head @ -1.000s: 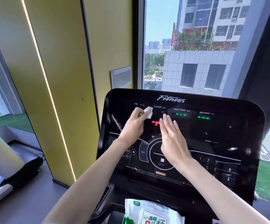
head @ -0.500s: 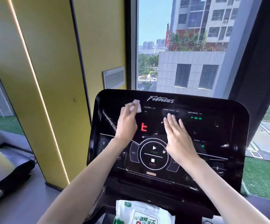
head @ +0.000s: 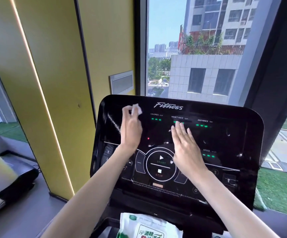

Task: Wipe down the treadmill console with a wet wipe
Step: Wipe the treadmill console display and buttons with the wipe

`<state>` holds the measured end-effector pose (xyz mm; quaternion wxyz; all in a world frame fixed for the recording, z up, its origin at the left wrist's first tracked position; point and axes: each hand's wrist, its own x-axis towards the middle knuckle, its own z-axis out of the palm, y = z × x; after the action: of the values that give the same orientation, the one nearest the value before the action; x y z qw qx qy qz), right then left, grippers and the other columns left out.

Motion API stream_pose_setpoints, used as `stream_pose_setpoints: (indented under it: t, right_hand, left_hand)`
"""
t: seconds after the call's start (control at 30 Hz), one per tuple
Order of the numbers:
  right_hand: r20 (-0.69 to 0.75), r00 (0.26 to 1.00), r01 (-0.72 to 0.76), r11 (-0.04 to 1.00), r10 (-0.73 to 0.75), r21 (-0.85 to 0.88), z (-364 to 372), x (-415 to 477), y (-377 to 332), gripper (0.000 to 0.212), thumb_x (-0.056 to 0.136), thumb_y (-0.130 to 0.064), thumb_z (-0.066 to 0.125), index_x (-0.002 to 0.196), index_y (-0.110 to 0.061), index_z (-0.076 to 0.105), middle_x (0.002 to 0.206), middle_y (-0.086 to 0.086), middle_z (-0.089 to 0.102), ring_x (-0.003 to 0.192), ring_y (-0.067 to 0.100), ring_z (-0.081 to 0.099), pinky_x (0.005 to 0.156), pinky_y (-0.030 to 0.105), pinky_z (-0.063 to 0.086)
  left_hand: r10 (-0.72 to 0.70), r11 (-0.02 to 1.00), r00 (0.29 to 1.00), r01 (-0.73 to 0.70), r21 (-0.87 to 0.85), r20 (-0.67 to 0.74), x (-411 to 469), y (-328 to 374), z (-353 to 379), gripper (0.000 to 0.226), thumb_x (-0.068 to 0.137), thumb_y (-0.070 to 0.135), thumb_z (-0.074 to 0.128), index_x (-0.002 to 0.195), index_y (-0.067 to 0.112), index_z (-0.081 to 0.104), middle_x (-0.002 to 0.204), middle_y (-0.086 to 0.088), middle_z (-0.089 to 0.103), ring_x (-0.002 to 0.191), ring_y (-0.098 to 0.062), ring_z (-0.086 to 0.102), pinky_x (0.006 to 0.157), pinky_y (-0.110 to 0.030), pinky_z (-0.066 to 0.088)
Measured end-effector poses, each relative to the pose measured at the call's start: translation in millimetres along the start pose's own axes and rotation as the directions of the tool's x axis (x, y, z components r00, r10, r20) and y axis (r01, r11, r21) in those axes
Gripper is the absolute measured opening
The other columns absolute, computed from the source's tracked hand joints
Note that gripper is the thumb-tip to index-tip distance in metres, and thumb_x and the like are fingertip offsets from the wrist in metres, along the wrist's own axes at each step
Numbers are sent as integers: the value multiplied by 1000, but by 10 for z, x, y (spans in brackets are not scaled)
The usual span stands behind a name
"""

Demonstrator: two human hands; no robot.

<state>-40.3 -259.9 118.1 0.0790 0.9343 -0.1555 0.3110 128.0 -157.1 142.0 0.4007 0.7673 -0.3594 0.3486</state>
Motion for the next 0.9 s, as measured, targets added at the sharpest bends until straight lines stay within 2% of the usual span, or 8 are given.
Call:
stream_pose_setpoints:
  t: [0.07,0.23,0.37,0.53,0.7,0.77,0.83,0.9]
  right_hand:
    - [-1,1000,0,1000,0,5,12,-2,-3,89,55,12,70,137,8,34,146,25,31,138,34,27,112,45,22]
    - [-4,1000,21,1000,-21,17,-5,-8,22,90,54,10,70,137,9,35,145,26,32,137,34,28,111,46,26]
    - [-10,1000,26,999,-25,34,3,-15,25,89,57,12,65,140,8,30,147,25,29,138,34,25,112,47,26]
    - [-14,1000,28,996,-27,86,-19,-12,32,100,57,14,64,145,3,17,148,24,28,139,33,24,114,44,22]
    - [17,999,38,992,-40,120,-63,-21,29,106,57,15,67,146,2,11,148,26,26,139,34,22,115,44,20]
    - [35,998,39,992,-44,121,-75,-20,23,104,57,13,67,145,4,14,148,25,26,139,34,23,115,44,19]
    - [37,998,41,991,-46,126,-86,-18,37,103,57,11,70,144,6,15,149,24,25,139,33,23,115,43,18]
    - [32,998,43,990,-47,135,-90,-22,45,101,60,14,68,144,7,13,149,24,24,140,32,22,115,43,18]
  left_hand:
    - [-101,995,993,103,18,-53,-31,113,23,51,78,-17,51,126,-1,51,114,-17,47,88,-26,54,62,-31,55]
    - [382,921,915,-388,23,132,-216,148,85,52,73,-16,51,122,-1,54,118,-15,55,92,-32,53,55,-37,55]
    - [-134,991,982,131,-26,-132,-83,54,105,49,75,-19,51,121,-1,56,111,-17,56,92,-32,53,77,-38,53]
    - [399,916,910,-402,2,111,-311,247,203,52,76,-16,51,125,-1,53,117,-14,57,86,-31,54,63,-37,55]
    - [-230,971,966,219,-100,-116,-152,139,160,52,78,-19,50,126,0,55,113,-17,55,94,-31,50,78,-38,51]
    - [98,994,995,-98,-40,-4,-258,268,209,59,72,-22,51,127,1,53,116,-13,53,89,-30,49,74,-38,52]
    - [418,908,895,-416,-43,156,-376,234,220,67,68,-23,52,129,4,51,123,-9,51,89,-27,48,71,-36,53]
    - [321,947,940,-318,-38,113,-290,44,176,63,71,-24,51,128,3,53,121,-12,53,94,-29,50,76,-37,53]
